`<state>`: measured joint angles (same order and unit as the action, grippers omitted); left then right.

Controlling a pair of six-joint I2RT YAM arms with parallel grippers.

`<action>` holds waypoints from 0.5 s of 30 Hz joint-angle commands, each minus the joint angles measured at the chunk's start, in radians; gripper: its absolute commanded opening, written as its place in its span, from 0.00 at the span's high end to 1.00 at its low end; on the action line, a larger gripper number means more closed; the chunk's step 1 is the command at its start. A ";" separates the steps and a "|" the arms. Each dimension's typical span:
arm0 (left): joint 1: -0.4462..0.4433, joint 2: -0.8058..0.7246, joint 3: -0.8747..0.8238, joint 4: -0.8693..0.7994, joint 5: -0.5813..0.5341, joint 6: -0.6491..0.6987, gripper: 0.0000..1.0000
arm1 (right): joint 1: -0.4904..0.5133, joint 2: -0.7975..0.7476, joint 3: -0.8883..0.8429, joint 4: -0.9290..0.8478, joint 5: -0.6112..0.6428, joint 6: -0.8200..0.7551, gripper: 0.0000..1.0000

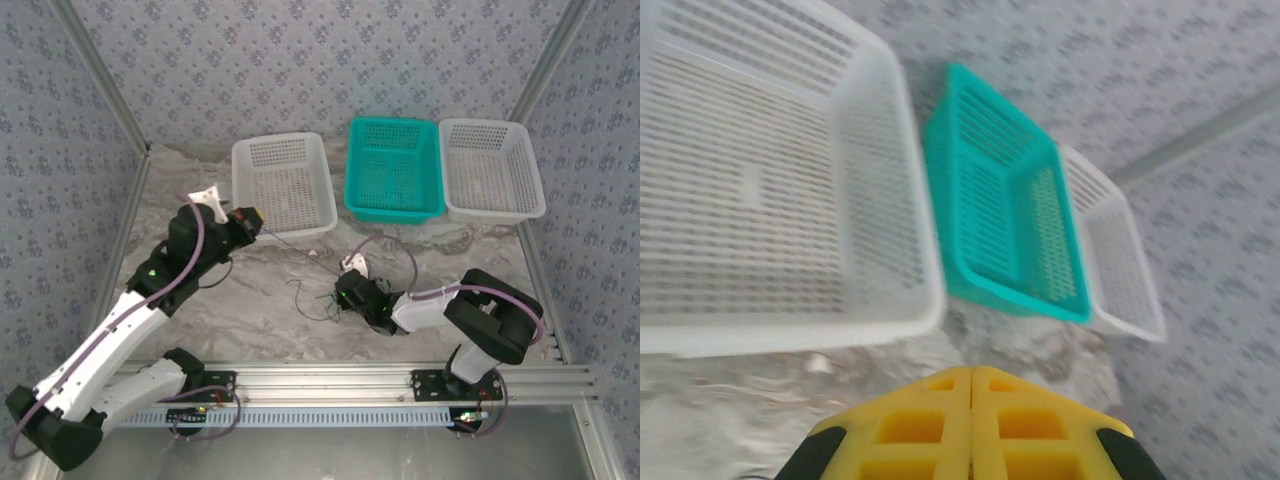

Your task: Untangle the cables

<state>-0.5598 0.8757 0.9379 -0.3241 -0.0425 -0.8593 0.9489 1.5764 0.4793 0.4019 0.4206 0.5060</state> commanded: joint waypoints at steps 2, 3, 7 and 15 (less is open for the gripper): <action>0.141 -0.107 0.082 -0.148 -0.056 0.065 1.00 | -0.057 -0.005 -0.087 -0.145 0.044 0.116 0.73; 0.174 -0.126 0.099 -0.181 -0.067 0.076 1.00 | -0.067 -0.016 -0.096 -0.149 0.043 0.115 0.73; 0.285 -0.177 0.169 -0.334 -0.168 0.104 1.00 | -0.102 -0.062 -0.118 -0.182 0.057 0.159 0.70; 0.337 -0.202 0.042 -0.216 0.039 0.105 1.00 | -0.150 -0.181 -0.113 -0.183 -0.045 0.056 1.00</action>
<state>-0.2626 0.7017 1.0092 -0.7120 0.0002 -0.7780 0.8516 1.3987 0.4164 0.4572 0.3126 0.6048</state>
